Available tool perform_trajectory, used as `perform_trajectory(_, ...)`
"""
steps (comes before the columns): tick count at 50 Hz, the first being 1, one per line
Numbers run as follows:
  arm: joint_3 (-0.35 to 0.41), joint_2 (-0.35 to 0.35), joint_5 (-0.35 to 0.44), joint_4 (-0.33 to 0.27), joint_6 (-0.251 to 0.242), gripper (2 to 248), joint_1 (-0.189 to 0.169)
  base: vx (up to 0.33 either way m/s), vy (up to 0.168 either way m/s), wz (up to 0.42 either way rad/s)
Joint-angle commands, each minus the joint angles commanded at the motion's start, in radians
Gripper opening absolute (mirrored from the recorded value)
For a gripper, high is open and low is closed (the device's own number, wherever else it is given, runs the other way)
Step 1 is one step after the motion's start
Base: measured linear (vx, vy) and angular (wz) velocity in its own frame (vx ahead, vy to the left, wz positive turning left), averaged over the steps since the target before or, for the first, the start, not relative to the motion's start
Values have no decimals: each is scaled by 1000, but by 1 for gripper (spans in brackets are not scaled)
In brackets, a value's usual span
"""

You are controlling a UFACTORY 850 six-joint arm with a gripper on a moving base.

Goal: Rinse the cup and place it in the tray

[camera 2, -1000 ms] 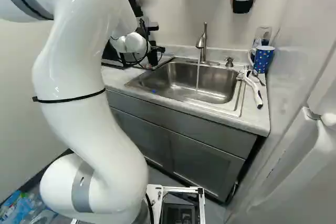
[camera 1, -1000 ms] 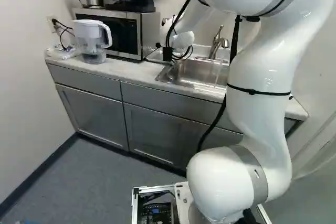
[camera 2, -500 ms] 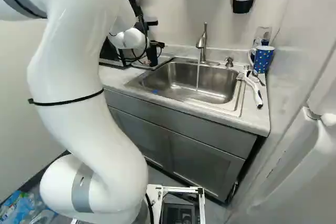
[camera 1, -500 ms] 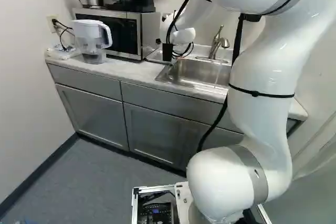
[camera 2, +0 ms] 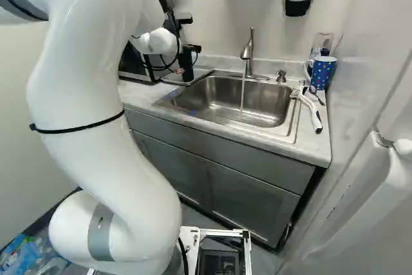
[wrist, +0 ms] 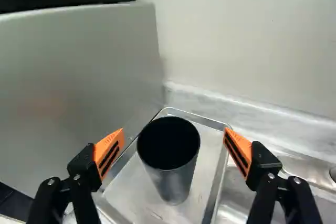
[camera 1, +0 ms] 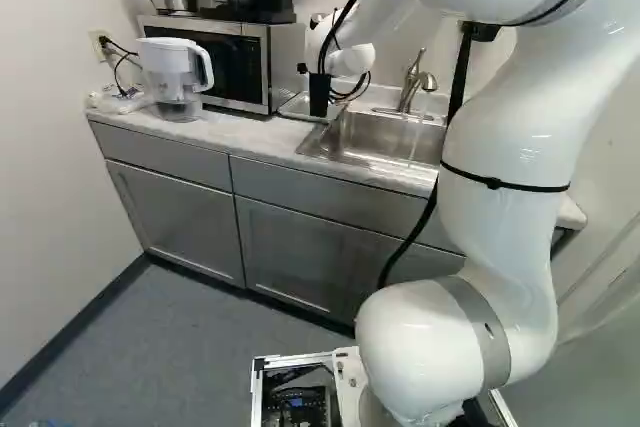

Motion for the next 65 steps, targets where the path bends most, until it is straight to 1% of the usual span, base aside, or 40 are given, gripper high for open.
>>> perform_trajectory(32,-28,36,0,0,0,247,-2,0,0,0)
perform_trajectory(54,-7,98,0,0,0,247,-53,0,0,0)
perform_trajectory(65,19,123,0,0,0,247,-82,0,0,0)
